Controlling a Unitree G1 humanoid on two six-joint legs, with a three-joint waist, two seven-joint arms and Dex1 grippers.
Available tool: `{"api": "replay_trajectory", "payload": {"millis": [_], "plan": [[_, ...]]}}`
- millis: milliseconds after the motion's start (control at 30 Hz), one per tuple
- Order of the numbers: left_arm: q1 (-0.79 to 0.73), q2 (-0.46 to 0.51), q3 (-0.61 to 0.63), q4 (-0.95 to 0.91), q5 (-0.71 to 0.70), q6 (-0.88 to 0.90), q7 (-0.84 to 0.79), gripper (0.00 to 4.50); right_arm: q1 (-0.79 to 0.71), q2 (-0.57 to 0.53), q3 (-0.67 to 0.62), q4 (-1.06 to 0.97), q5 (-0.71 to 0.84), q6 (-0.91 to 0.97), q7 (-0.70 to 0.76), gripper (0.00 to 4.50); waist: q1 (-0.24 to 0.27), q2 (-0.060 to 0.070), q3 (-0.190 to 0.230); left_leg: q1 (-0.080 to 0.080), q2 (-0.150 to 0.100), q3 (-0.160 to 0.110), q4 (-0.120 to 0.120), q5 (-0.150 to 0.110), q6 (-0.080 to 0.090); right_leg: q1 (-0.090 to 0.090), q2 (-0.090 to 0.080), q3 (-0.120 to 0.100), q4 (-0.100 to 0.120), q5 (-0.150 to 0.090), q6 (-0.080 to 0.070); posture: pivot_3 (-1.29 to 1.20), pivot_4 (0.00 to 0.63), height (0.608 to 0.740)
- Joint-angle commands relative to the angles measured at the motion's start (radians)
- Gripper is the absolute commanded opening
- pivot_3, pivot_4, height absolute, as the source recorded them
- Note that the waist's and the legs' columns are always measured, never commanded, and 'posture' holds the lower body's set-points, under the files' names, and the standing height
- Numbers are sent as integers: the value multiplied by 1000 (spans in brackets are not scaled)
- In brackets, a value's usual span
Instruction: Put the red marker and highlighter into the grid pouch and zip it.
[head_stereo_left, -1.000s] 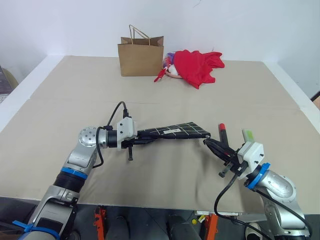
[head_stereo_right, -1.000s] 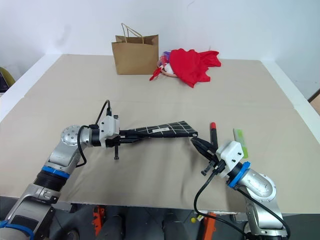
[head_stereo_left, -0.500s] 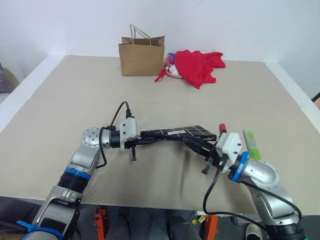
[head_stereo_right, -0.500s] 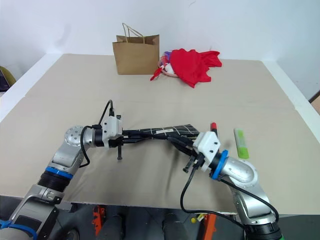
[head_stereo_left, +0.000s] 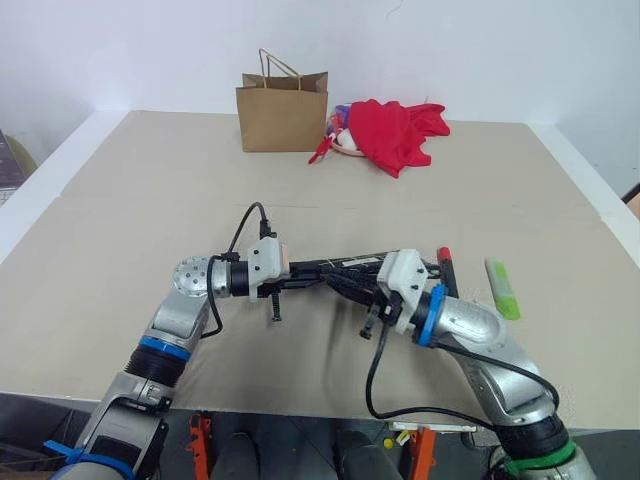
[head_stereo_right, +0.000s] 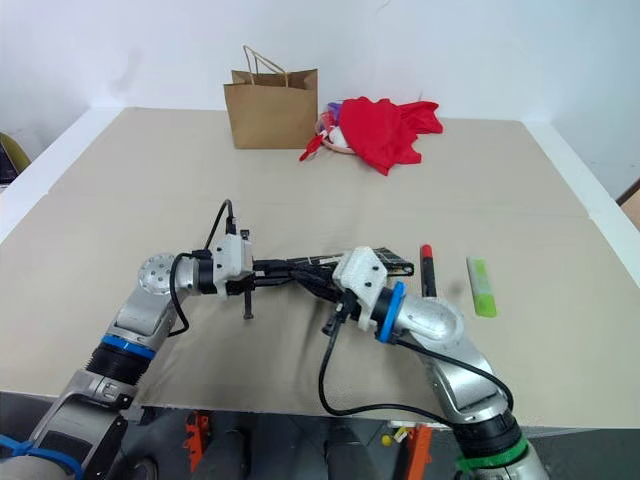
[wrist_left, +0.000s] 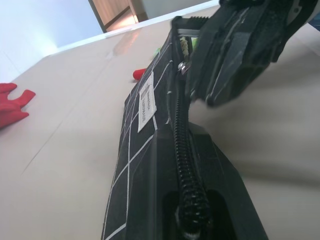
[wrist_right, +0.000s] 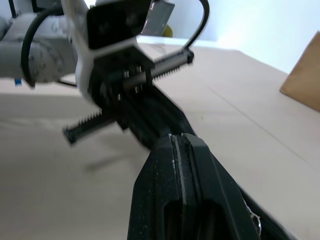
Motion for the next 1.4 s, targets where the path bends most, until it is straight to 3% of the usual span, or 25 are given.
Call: {"api": "replay_trajectory", "payload": {"millis": [33, 267, 400, 433, 467, 533, 567, 700, 833, 1233, 1400], "plan": [[-18, -21, -6, -20, 2, -23, 12, 0, -48, 28, 21, 10, -8, 22, -15, 38, 0, 0, 0, 0, 0, 0, 0, 0, 0, 0, 0, 0, 0, 0, 0, 0, 150, 740], [-13, -38, -9, -28, 5, -22, 19, 0, -27, 42, -29, 15, 27, 39, -32, 38, 0, 0, 0, 0, 0, -1, 0, 0, 0, 0, 0, -1, 0, 0, 0, 0, 150, 740], [-8, -37, -1, -25, 6, -17, 18, 0, 25, 8, -112, -74, 81, 93, -48, 1098, 1, 0, 0, -1, 0, -2, 0, 0, 0, 0, 0, -2, 0, 0, 0, 0, 150, 740], [-8, -35, 2, -25, 6, -13, 18, 0, 57, -9, -147, -108, 103, 101, -47, 1734, 2, 0, 0, -1, 0, -3, 0, 0, 0, 1, 0, -3, 0, -1, 0, 0, 150, 740], [-7, -32, 5, -25, 5, -11, 17, 0, 106, -24, -203, -156, 143, 116, -54, 2197, 2, 0, 0, -1, 0, -3, 0, 0, 0, 1, 0, -3, 0, -1, 0, 0, 150, 740], [-9, -28, 13, -22, 1, -4, 20, 0, 204, -42, -304, -233, 208, 114, -49, 2448, 6, 0, 0, -1, 0, -3, 0, 0, 0, 1, 0, -3, 0, -1, 0, 0, 150, 740], [-10, -25, 16, -17, 2, -4, 21, 0, 253, -46, -348, -263, 237, 115, -47, 3024, 11, 0, 0, -1, 0, -4, 0, 0, 0, 1, 0, -3, 0, -1, 0, 0, 150, 740], [-19, -15, 24, 4, 5, -9, 18, 0, 379, -15, -530, -258, 256, 83, -119, 4291, 15, 0, 0, -1, 0, -5, 0, 0, 0, 2, 0, -4, 0, -3, -1, 0, 150, 740], [-28, -8, 31, 16, 8, -12, 15, 0, 396, -9, -584, -158, 162, 91, -223, 4291, 10, 0, 0, 0, 0, -5, 0, 0, 0, 2, 0, -4, 0, -1, -2, 0, 150, 740], [-33, 5, 38, 10, 9, -16, 26, 0, 348, 62, -476, 9, 62, 104, -346, 4291, 4, 1, 0, 1, 0, -5, -1, 1, 0, 3, 0, -4, 0, -2, -2, 0, 150, 740], [-31, 1, 33, -16, 8, -6, 34, 0, 340, 155, -464, 58, 35, 166, -481, 4291, 4, 1, 0, 1, 0, -5, -2, 1, 0, 3, 0, -5, 0, -2, -2, 0, 150, 740]]}}
